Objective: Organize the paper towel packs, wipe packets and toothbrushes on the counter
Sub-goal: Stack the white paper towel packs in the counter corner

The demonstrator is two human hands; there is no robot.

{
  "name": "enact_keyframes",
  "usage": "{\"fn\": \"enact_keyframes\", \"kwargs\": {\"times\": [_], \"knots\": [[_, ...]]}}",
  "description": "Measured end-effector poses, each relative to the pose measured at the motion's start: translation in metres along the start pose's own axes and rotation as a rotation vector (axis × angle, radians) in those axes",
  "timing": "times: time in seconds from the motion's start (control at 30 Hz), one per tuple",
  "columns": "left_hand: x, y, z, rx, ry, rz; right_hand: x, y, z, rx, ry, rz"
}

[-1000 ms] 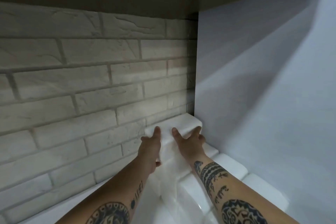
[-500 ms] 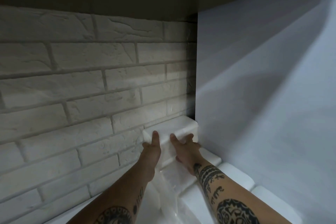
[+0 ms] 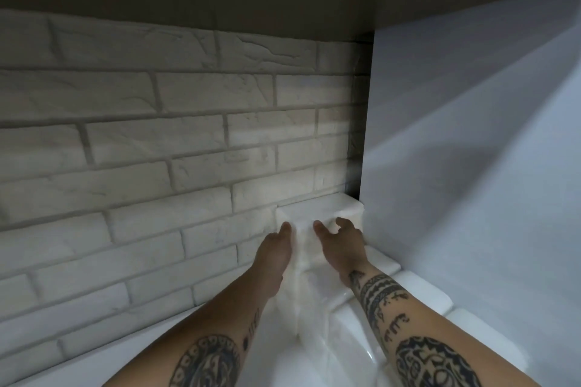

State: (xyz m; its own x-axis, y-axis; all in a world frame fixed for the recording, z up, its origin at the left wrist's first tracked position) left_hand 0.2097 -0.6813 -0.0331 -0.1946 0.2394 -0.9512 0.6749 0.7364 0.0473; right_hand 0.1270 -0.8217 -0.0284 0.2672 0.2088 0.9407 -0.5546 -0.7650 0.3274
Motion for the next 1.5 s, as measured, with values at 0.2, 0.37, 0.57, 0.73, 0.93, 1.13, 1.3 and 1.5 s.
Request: {"fn": "enact_keyframes", "kwargs": {"times": [0.2, 0.37, 0.57, 0.73, 0.93, 1.13, 1.3, 1.5], "knots": [[-0.011, 0.049, -0.066, -0.063, -0.083, 0.109, 0.043, -0.039, -0.055, 0.037, 0.149, 0.004], [0.008, 0.123, -0.137, -0.161, -0.156, 0.211, 0.069, -0.108, -0.113, 0.164, 0.224, 0.034], [0.079, 0.252, -0.247, -0.341, -0.095, 0.304, 0.081, -0.247, -0.195, 0.404, 0.283, 0.039], [0.136, 0.371, -0.335, -0.516, 0.011, 0.365, 0.09, -0.38, -0.264, 0.593, 0.289, -0.004], [0.212, 0.482, -0.433, -0.615, 0.167, 0.455, 0.08, -0.53, -0.329, 0.758, 0.245, -0.227], [0.276, 0.507, -0.467, -0.55, 0.152, 0.303, 0.025, -0.602, -0.363, 0.768, 0.072, -0.711], [0.305, 0.513, -0.461, -0.497, 0.143, 0.264, 0.003, -0.603, -0.367, 0.649, 0.109, -0.648], [0.293, 0.504, -0.442, -0.429, 0.033, -0.087, 0.024, -0.573, -0.373, 0.52, 0.197, -0.458]]}}
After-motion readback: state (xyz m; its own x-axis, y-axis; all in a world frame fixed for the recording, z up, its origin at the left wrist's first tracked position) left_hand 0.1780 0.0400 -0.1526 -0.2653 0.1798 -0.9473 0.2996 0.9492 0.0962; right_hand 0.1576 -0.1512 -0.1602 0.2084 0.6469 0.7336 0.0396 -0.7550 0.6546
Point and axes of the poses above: each hand's wrist, its own z-axis towards the middle knuckle, its own y-axis out of the back of the hand, x = y × z, the point moved 6 cm from there along z, towards the middle knuckle, and after that the axes turned 15 degrees about x, right-handed, at the moved point
